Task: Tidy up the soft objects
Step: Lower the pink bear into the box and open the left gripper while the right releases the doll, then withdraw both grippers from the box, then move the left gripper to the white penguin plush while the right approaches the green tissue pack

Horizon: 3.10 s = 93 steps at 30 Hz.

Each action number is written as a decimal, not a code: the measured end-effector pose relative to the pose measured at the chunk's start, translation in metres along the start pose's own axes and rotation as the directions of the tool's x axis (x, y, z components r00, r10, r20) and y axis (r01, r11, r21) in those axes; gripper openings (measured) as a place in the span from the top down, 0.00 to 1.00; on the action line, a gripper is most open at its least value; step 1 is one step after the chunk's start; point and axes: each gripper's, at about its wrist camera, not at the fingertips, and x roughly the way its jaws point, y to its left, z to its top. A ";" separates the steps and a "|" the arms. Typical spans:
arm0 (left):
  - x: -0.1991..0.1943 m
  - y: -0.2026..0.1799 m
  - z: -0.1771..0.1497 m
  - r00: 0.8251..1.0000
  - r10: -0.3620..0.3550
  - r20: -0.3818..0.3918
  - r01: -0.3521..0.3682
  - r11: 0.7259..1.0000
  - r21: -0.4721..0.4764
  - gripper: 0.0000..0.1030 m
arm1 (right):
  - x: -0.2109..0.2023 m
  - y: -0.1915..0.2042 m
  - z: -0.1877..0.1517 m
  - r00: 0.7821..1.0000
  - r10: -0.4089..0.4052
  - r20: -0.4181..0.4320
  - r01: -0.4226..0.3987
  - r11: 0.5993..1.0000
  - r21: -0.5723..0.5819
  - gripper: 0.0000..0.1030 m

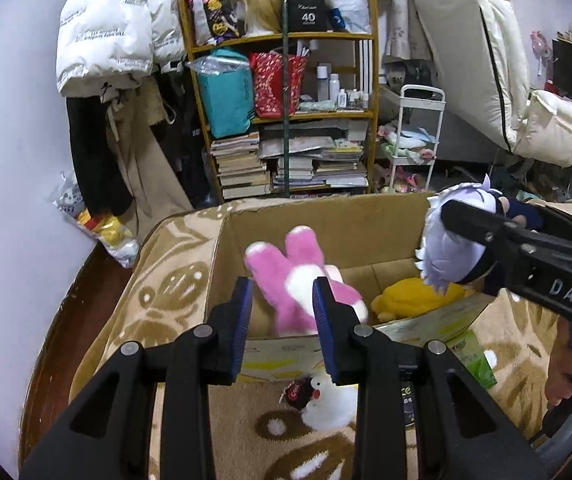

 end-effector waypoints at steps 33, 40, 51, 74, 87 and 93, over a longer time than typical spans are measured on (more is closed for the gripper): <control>-0.066 0.021 -0.015 1.000 0.024 -0.005 -0.024 0.997 -0.076 0.08 | -0.057 0.002 -0.010 0.997 -0.076 -0.003 0.076 0.996 0.038 0.00; -0.079 0.009 -0.026 0.997 0.083 -0.005 -0.083 0.996 -0.017 0.05 | -0.068 0.000 -0.015 0.997 -0.075 -0.027 0.076 0.996 0.045 0.00; -0.070 0.008 -0.047 0.993 0.082 -0.080 -0.084 0.996 -0.011 0.05 | -0.062 -0.013 -0.037 0.981 -0.103 -0.166 0.121 0.988 0.100 0.00; 0.010 0.005 -0.062 0.985 0.003 -0.174 -0.012 0.999 -0.052 0.05 | 0.010 -0.051 -0.080 0.881 -0.206 -0.426 0.287 0.948 0.136 0.12; 0.049 -0.016 -0.071 0.978 0.002 -0.208 0.004 1.000 0.029 0.05 | 0.034 -0.050 -0.090 0.833 -0.216 -0.510 0.301 0.950 0.089 0.12; 0.064 -0.022 -0.078 0.972 -0.001 -0.236 0.011 0.999 0.040 0.05 | 0.039 -0.045 -0.091 0.816 -0.229 -0.531 0.298 0.953 0.048 0.12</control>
